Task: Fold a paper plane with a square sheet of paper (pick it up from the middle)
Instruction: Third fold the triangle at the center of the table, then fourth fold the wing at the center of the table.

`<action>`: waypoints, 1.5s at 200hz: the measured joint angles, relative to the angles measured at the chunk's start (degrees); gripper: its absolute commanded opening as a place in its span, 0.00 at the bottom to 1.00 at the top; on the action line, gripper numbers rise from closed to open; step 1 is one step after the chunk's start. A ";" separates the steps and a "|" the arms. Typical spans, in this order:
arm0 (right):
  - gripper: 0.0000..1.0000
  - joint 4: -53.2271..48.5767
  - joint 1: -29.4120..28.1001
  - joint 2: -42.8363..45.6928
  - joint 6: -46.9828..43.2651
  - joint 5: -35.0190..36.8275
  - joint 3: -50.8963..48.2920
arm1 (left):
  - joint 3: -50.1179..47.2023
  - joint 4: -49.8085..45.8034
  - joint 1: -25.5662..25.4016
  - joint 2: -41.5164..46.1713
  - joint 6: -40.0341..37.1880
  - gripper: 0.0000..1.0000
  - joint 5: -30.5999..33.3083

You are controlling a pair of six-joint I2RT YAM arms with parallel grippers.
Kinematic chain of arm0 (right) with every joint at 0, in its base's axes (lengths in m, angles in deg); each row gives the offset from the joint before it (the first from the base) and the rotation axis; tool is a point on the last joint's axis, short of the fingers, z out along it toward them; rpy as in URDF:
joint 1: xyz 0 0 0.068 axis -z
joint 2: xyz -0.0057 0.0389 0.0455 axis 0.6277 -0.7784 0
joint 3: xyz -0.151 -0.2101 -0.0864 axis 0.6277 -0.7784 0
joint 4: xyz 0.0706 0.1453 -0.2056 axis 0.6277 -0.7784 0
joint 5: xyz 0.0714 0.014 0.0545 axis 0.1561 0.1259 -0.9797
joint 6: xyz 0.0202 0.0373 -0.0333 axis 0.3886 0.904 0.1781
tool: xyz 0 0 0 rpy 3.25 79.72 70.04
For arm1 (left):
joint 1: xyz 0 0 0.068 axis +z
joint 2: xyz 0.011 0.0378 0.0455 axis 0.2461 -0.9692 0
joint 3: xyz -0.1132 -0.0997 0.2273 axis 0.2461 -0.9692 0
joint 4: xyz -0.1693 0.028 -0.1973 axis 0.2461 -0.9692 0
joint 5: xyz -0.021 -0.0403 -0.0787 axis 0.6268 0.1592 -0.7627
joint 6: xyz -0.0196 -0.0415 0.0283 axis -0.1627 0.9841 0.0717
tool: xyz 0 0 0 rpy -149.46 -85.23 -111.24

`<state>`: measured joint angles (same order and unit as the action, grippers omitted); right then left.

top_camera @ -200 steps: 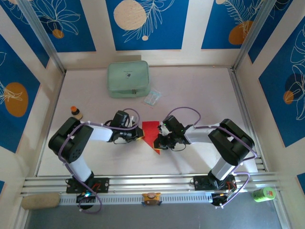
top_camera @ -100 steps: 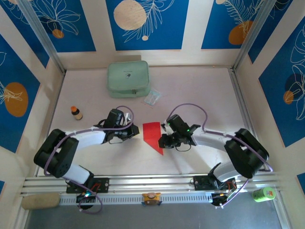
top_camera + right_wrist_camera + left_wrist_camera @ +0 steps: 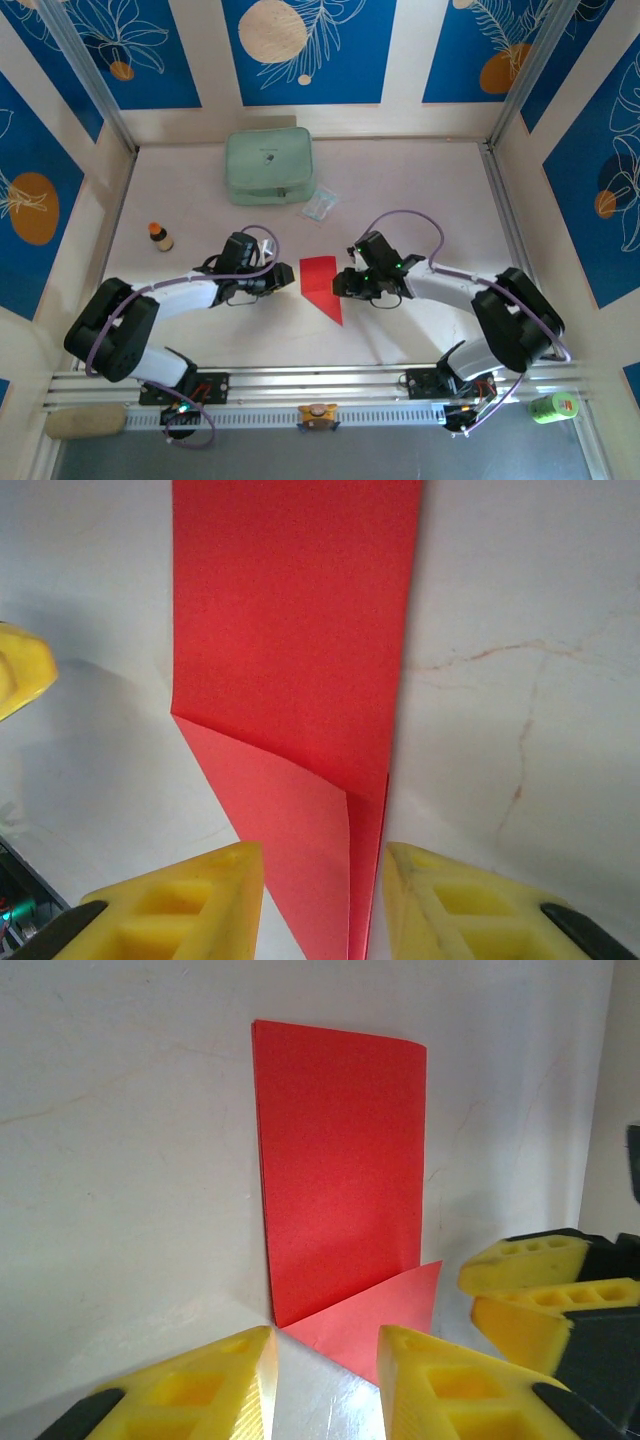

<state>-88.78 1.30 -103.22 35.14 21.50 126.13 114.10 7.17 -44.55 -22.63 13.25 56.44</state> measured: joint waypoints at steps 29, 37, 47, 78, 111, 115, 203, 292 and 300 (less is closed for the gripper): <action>0.35 0.70 0.11 -2.56 0.31 -0.98 0.72 | 0.00 0.90 0.00 -0.50 0.17 0.33 -0.81; 0.35 0.74 0.11 -2.97 0.37 -1.20 0.76 | 0.00 1.05 0.00 -0.61 0.17 0.34 -0.87; 0.34 0.72 0.13 -3.41 0.48 -1.44 0.79 | 0.00 1.18 0.00 -0.68 0.20 0.34 -0.87; 0.28 1.11 0.22 -3.87 0.92 -2.27 0.79 | 0.00 1.40 0.00 -0.90 0.20 0.34 -1.07; 0.18 2.36 0.22 -3.87 1.16 -3.26 0.79 | 0.00 1.55 0.00 -1.79 0.63 0.34 -1.31; 0.16 2.49 0.22 -3.87 0.96 -3.34 0.76 | 0.00 1.55 0.00 -1.81 0.70 0.34 -1.31; 0.08 3.93 1.27 -2.38 0.94 -4.22 0.15 | 0.02 1.81 0.00 -1.95 1.31 0.42 -1.86; 0.08 9.68 4.31 3.82 0.90 -10.10 -6.03 | 3.52 4.61 0.00 -8.35 2.82 0.50 -5.14; 0.08 9.97 4.55 4.11 0.90 -10.34 -6.34 | 4.00 4.59 0.00 -8.48 2.82 0.50 -5.38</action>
<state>-78.81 5.85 -99.11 36.03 11.16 119.79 118.10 11.76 -44.55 -31.11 16.07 51.06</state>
